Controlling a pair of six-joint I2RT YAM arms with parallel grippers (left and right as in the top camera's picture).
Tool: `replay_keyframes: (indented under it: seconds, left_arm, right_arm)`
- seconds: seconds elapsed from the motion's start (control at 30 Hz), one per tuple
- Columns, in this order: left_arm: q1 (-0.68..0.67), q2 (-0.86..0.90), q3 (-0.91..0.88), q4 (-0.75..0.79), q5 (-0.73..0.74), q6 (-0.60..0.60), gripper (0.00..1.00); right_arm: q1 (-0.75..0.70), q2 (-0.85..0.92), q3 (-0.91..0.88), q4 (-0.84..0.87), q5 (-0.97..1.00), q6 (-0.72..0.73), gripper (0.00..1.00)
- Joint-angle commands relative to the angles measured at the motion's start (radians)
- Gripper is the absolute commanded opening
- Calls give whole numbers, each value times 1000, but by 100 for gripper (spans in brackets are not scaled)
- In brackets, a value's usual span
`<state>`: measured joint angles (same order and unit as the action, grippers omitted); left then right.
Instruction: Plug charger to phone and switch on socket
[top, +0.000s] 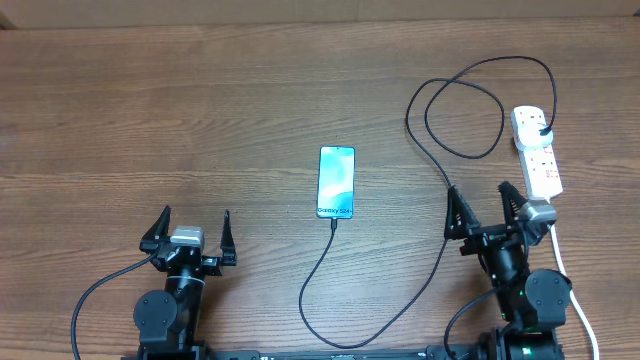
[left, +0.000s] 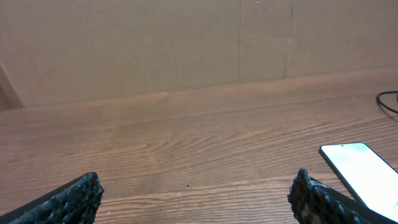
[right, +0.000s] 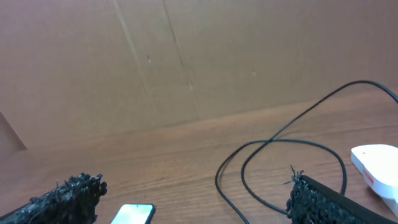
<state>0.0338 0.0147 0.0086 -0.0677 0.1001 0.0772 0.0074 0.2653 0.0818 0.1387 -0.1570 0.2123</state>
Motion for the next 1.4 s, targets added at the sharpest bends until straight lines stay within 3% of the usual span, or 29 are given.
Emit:
replay_keyframes:
  seconds: [0.0, 0.3, 1.37]
  left_arm:
    - [7, -11, -4, -3, -10, -13, 100]
    - [7, -11, -4, -4, -10, -13, 100]
    - [7, -10, -4, -3, -10, -13, 100]
  right_arm:
    - [5, -48, -37, 6, 11, -5, 100]
    - [42, -261, -74, -129, 109, -13, 100]
    - [51, -263, -74, -221, 121, -61, 100]
